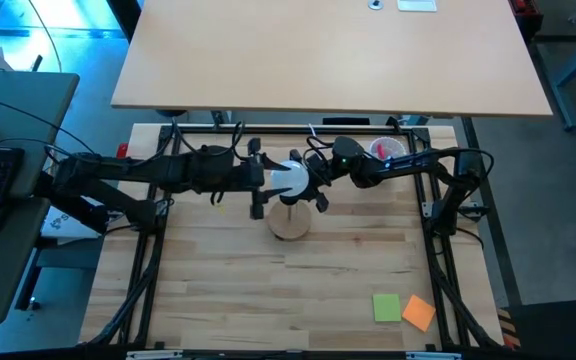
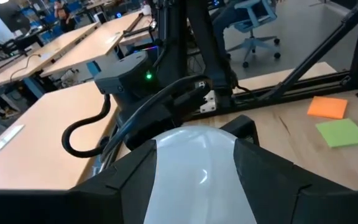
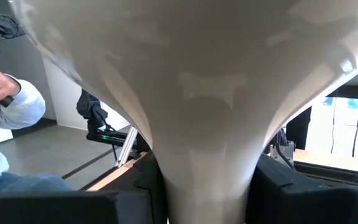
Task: Screw lightbulb
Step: Insert the white lightbulb into the desk lamp
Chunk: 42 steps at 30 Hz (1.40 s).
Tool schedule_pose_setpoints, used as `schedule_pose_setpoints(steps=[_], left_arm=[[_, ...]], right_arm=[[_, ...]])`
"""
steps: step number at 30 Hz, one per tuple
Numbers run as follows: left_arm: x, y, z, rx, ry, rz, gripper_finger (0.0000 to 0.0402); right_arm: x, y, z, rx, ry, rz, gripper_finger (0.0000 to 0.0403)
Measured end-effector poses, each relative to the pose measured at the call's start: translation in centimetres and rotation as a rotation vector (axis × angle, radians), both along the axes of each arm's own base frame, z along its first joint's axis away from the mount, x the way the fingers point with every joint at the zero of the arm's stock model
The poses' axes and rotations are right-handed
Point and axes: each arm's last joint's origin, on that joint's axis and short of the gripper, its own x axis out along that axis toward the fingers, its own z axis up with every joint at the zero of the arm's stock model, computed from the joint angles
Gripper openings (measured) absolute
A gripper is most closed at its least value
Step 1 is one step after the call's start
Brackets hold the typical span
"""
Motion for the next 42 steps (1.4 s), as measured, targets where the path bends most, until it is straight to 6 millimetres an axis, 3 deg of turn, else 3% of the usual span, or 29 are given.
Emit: schedule_pose_setpoints(steps=[9,16,34,42], left_arm=[[0.1,-0.6,-0.3,-0.006,0.013,-0.021,0.0211],[0.0,-0.9,-0.3,0.010,0.014,-0.017,0.0211],[0.1,0.2,0.0,0.020,-0.022,0.069,0.0211],[0.1,0.8,0.1,0.011,-0.033,0.073,0.0211]], right_arm=[[-0.1,0.0,-0.5,0.007,0.036,0.063,0.0220],[-0.6,-1.1,0.2,0.020,0.017,0.087,0.0229],[-1.4,-1.4,2.0,0.007,-0.022,0.044,0.0229],[-1.3,-1.5,2.0,0.021,-0.019,0.005,0.0151]])
